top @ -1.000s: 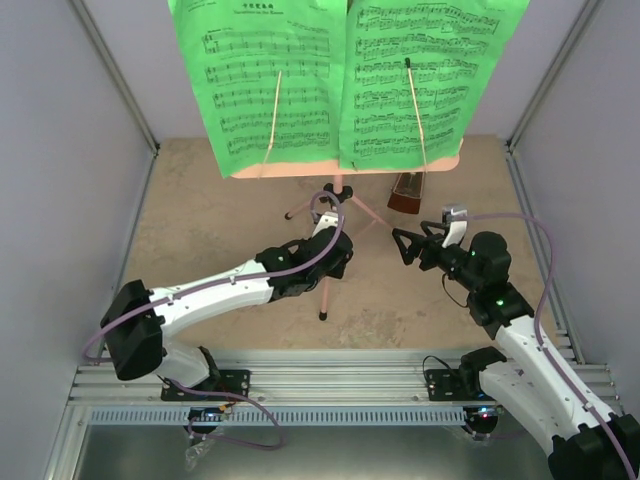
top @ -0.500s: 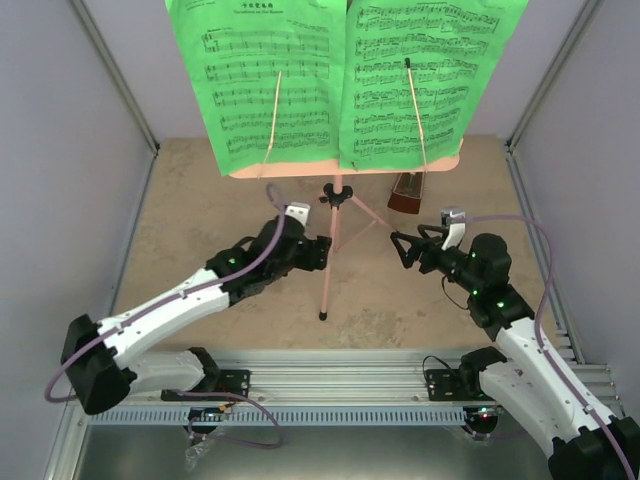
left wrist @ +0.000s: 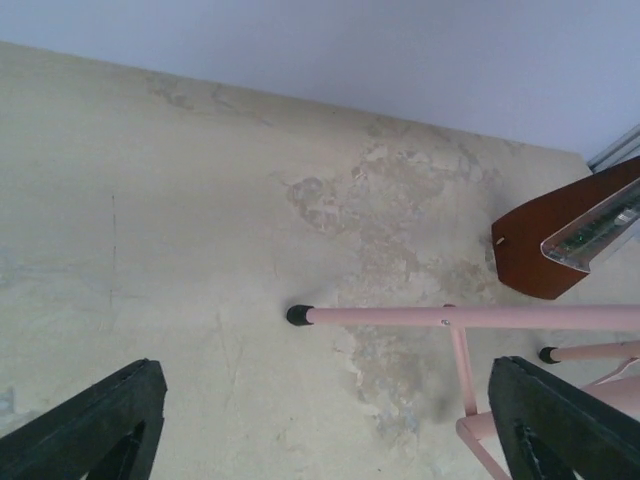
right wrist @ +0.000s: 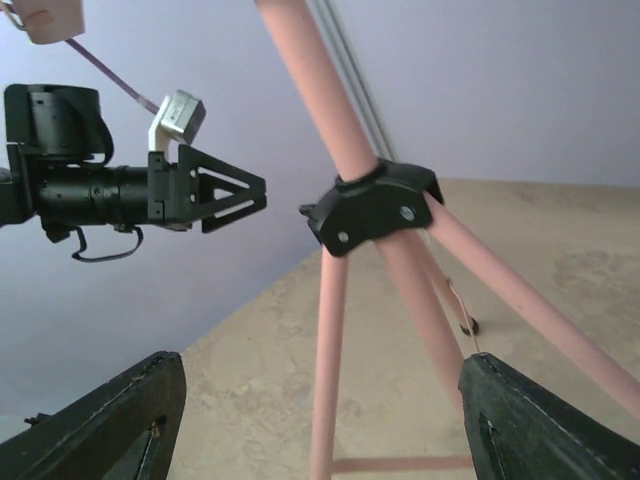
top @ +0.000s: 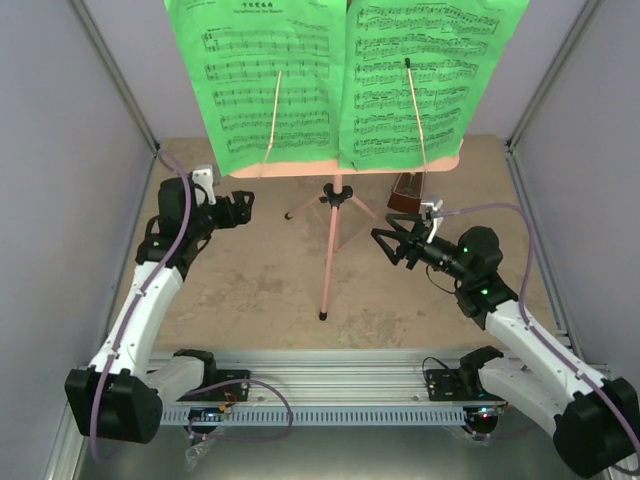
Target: Pack up the instrument practice props
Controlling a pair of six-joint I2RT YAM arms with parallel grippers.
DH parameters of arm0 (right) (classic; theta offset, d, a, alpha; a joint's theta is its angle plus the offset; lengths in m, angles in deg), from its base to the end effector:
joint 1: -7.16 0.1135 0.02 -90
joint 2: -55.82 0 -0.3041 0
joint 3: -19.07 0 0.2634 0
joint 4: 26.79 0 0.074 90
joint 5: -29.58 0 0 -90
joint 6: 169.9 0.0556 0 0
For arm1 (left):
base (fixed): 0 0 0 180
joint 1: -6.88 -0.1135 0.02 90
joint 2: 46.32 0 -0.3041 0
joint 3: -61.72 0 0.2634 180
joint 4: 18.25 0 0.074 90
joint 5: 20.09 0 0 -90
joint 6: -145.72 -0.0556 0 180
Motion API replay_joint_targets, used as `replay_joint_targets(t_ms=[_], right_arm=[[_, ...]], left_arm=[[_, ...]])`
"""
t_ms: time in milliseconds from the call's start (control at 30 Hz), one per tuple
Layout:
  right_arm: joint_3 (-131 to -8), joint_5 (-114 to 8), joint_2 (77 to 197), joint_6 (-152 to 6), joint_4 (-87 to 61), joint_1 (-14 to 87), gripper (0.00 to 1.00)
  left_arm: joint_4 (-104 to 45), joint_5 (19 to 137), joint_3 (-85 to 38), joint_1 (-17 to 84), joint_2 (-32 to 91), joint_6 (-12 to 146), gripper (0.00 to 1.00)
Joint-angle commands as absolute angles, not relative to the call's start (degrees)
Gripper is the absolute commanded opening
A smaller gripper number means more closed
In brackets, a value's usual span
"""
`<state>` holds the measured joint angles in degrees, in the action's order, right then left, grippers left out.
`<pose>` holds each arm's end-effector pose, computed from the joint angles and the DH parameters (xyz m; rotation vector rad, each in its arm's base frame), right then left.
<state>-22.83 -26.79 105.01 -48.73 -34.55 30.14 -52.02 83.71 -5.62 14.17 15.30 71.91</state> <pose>0.1747 0.1075 0.3112 -0.3770 1.6526 1.1804 0.2468 -0.0449 0.3471 -0.0107 2.0827 -0.4998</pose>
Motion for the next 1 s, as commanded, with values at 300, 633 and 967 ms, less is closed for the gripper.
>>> replay_joint_targets(t_ms=[300, 633, 967], right_arm=[[-26.73, -31.24, 118.8, -50.99, -64.92, 37.33, 0.71], [-33.47, -35.6, 129.02, -57.34, -62.14, 39.24, 0.61], [-37.45, -35.89, 131.42, -60.65, -58.56, 39.24, 0.57]], left_arm=[[-44.06, 77.82, 2.3, 12.84, 8.76, 66.79, 0.99], [-43.66, 76.04, 3.55, 12.8, 7.03, 67.15, 0.99], [-44.43, 74.95, 4.01, 12.81, 6.25, 67.3, 0.99]])
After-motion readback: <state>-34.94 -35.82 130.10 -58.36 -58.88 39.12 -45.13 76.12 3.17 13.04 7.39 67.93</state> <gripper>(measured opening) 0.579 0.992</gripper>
